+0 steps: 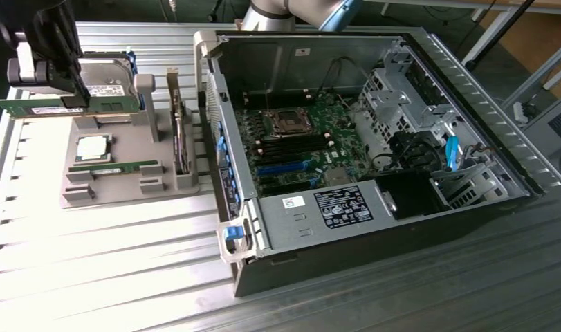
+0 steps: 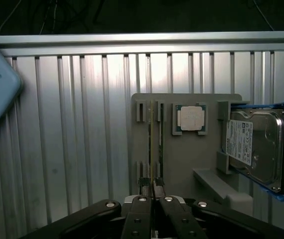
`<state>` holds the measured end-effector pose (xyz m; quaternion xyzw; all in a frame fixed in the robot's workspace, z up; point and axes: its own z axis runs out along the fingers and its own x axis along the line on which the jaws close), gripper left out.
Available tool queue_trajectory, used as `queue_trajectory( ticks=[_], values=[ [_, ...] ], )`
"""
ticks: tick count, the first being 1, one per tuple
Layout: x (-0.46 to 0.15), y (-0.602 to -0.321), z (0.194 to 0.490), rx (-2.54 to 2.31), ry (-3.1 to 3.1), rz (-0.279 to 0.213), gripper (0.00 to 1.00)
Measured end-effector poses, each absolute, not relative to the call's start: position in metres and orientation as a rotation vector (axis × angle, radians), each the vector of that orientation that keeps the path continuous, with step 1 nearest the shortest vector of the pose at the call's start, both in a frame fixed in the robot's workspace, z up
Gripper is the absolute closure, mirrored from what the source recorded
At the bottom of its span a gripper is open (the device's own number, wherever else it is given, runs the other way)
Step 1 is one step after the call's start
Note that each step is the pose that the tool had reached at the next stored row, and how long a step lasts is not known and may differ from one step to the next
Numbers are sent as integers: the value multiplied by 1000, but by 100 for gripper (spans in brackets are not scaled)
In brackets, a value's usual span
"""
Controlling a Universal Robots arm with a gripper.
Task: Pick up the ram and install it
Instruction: 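Pick up the ram and move it above insertion slot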
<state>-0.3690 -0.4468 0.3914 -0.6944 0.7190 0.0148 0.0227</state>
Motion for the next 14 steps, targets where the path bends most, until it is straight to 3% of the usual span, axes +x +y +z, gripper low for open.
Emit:
queue_trajectory(
  ticks=[14],
  values=[
    [-345, -447, 391, -2151, 2227, 44, 89]
  ],
)
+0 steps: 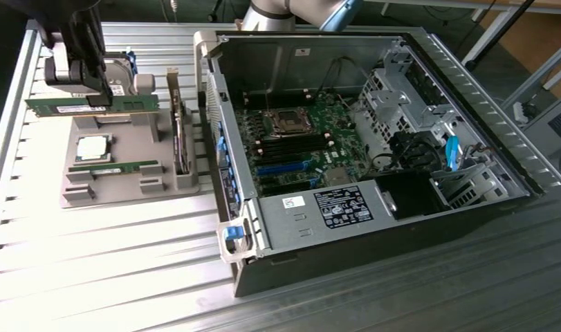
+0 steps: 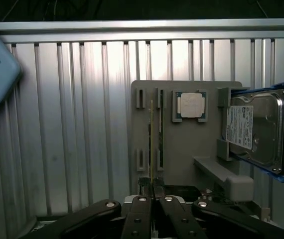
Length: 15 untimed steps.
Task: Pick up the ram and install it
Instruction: 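Pick up the ram and move it above insertion slot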
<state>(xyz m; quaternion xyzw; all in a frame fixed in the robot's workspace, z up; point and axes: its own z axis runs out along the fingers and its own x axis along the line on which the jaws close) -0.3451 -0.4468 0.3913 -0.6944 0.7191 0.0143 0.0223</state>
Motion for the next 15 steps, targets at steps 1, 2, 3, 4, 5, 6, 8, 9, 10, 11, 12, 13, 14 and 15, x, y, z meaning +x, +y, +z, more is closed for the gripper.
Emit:
queue_trajectory(
  ticks=[1, 2, 3, 4, 5, 6, 8, 9, 10, 11, 12, 13, 14, 15],
  values=[
    [-344, -447, 391, -2151, 2228, 44, 89],
    [-344, -447, 391, -2151, 2228, 44, 89],
    [-343, -447, 391, -2151, 2228, 44, 89],
    [-342, -447, 391, -2151, 2228, 44, 89],
    [-341, -447, 391, -2152, 2228, 43, 89],
    [-340, -447, 391, -2152, 2228, 42, 89],
    [-338, -447, 391, -2153, 2229, 41, 89],
    [-336, -447, 391, -2153, 2230, 40, 89],
    [-335, -447, 391, -2154, 2230, 39, 89],
    [-334, -447, 391, -2154, 2230, 38, 89],
    [-333, -447, 391, -2154, 2231, 38, 89],
    [-332, -447, 391, -2155, 2231, 37, 89],
    [-331, -447, 391, -2155, 2231, 36, 89],
    [-330, -447, 391, -2155, 2231, 36, 89]
  ],
)
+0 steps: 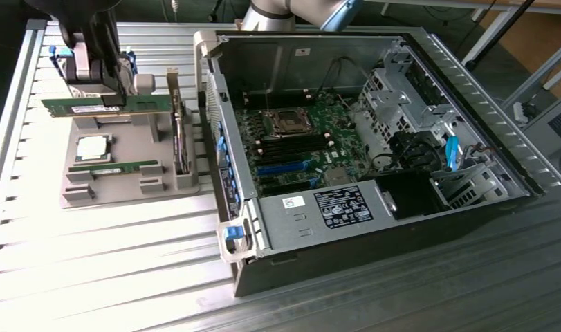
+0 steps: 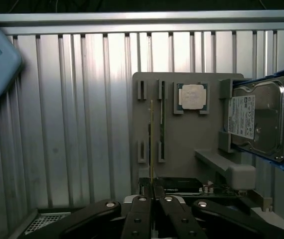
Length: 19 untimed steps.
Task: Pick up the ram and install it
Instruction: 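Pick up the ram and move it above insertion slot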
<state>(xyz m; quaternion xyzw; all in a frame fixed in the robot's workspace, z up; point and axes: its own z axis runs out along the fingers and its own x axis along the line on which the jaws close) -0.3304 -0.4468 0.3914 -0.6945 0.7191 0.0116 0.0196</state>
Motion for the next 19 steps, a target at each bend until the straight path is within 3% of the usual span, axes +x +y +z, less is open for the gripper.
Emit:
queue_trajectory(
  ticks=[19],
  values=[
    [-308, -447, 391, -2162, 2239, 20, 89]
  ],
)
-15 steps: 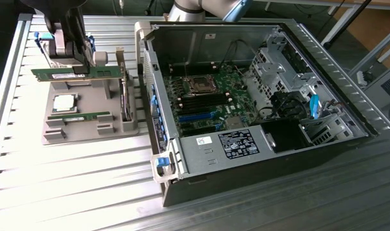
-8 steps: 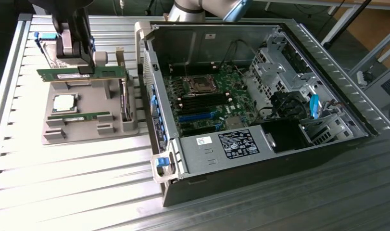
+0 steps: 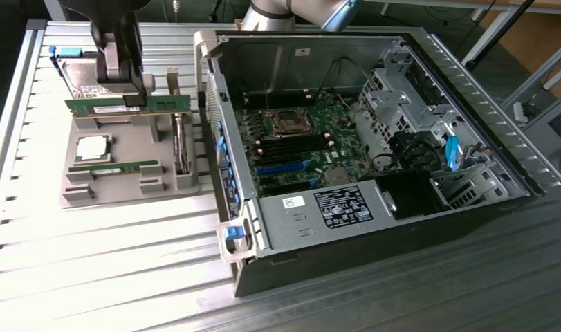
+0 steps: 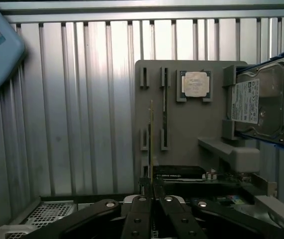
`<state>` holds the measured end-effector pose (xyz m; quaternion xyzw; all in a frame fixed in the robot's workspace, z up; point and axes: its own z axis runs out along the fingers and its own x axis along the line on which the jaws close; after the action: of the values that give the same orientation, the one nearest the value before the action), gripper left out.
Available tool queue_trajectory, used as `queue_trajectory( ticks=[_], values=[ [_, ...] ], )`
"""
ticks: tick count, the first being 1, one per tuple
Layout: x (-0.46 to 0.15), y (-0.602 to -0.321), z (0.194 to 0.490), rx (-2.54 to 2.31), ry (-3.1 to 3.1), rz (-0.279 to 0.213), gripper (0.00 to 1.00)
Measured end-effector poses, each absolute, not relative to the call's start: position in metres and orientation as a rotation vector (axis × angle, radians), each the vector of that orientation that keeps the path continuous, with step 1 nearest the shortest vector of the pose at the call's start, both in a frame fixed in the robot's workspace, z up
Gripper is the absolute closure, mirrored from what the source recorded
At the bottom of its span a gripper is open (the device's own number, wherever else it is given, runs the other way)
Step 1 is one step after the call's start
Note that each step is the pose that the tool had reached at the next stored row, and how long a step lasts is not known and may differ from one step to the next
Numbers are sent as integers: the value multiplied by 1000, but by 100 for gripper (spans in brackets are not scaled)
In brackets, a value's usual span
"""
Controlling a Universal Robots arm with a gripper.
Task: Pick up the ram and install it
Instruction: 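Pick up the ram and move it above insertion slot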
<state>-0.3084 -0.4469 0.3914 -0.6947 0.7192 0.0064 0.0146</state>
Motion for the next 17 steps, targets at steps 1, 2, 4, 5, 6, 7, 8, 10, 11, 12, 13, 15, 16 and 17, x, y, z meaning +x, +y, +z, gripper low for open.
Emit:
queue_trajectory(
  ticks=[1, 2, 4, 5, 6, 7, 8, 10, 11, 12, 13, 15, 16, 17],
  values=[
    [-306, -447, 391, -2163, 2239, 19, 89],
    [-304, -447, 391, -2163, 2239, 18, 89],
    [-301, -447, 391, -2164, 2240, 17, 89],
    [-300, -447, 391, -2164, 2240, 16, 89],
    [-298, -447, 391, -2164, 2240, 15, 89],
    [-296, -447, 391, -2165, 2241, 15, 89],
    [-294, -447, 391, -2165, 2241, 14, 89],
    [-292, -447, 391, -2166, 2242, 12, 89],
    [-290, -447, 391, -2166, 2242, 11, 89],
    [-288, -447, 391, -2167, 2243, 10, 89],
    [-286, -447, 391, -2167, 2244, 8, 89],
    [-284, -447, 391, -2168, 2245, 6, 89],
    [-282, -447, 391, -2169, 2245, 5, 89],
    [-281, -447, 391, -2169, 2245, 5, 89]
  ],
)
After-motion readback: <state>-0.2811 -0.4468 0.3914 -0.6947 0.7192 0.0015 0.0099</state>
